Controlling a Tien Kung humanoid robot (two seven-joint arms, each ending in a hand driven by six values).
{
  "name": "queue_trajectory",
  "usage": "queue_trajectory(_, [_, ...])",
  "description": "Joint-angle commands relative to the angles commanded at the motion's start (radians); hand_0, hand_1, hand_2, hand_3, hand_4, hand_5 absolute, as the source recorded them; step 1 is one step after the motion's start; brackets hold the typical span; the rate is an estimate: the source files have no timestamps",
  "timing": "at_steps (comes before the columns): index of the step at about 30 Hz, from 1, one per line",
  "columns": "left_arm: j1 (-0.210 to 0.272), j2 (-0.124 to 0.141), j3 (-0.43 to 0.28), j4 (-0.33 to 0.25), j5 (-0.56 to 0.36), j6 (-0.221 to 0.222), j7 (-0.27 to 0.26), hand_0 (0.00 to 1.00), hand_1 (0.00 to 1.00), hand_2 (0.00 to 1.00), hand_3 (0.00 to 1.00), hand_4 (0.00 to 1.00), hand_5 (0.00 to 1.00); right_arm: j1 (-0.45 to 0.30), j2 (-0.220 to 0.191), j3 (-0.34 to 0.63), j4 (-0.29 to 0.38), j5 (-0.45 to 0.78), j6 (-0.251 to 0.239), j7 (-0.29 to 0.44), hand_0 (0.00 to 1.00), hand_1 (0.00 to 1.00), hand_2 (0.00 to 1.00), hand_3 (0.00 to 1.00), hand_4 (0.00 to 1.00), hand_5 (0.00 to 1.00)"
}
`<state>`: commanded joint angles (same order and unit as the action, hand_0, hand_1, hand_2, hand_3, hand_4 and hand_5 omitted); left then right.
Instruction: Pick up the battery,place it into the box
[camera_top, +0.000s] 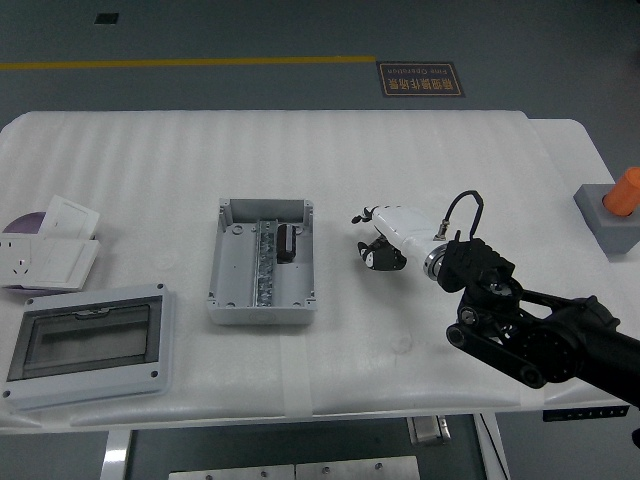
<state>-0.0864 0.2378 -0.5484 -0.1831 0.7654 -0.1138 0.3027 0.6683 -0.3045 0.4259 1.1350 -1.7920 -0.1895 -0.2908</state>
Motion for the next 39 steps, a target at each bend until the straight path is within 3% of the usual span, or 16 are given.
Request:
queue_trajectory(1, [0.0,0.0,0.0,0.0,0.0,0.0,0.0,0.647,0.666,0.552,0.574,0.524,0.54,0.0,-0.001,0.0,0.001,-0.003,0.005,-0.002,0.761,0.808,0.865,0.958,0.705,0.479])
queue_trajectory(6, [-0.001,-0.001,0.001,0.0,-0.001,-0.001,0.0,0.647,0.666,0.552,0.574,0.524,0.54,-0.002,-0.004,0.0,0.004,-0.01,0.019,-0.009,0.761,0.808,0.865,0.958,0.705,0.479])
queue_trajectory(7, [-0.001,-0.001,0.0,0.0,0.0,-0.001,0.001,0.647,0.667,0.549,0.572,0.521,0.545,-0.002,-0.004,0.0,0.004,-0.011,0.021,-0.01,0.794,0.818,0.871,0.972,0.78,0.57])
queue_trajectory(12, [-0.001,0.0,-0.001,0.0,0.0,-0.002,0.001,0.647,0.667,0.549,0.572,0.521,0.545,-0.002,-0.006,-0.003,0.001,-0.011,0.025,-0.013,0.794,0.818,0.871,0.972,0.78,0.57])
queue_trajectory(13, [-0.001,0.0,-0.001,0.0,0.0,-0.002,0.001,0.648,0.667,0.546,0.572,0.517,0.547,-0.002,-0.005,-0.004,0.0,-0.009,0.024,-0.014,0.838,0.833,0.887,0.985,0.913,0.711])
queue_trajectory(36, [-0.003,-0.001,0.028,0.001,-0.033,-0.003,-0.018,0.648,0.668,0.545,0.571,0.496,0.554,-0.005,0.008,-0.034,-0.038,-0.004,-0.019,-0.013,0.818,0.835,0.884,0.986,0.861,0.658])
queue_trajectory(37, [-0.002,-0.001,0.026,0.001,-0.032,-0.004,-0.018,0.648,0.667,0.546,0.571,0.493,0.556,-0.005,0.009,-0.036,-0.039,-0.004,-0.021,-0.012,0.744,0.821,0.872,0.968,0.701,0.452])
queue_trajectory(39, [-0.002,0.0,0.021,0.001,-0.027,-0.005,-0.017,0.648,0.667,0.546,0.571,0.493,0.556,-0.006,0.01,-0.038,-0.041,-0.004,-0.023,-0.011,0.744,0.821,0.872,0.968,0.701,0.452])
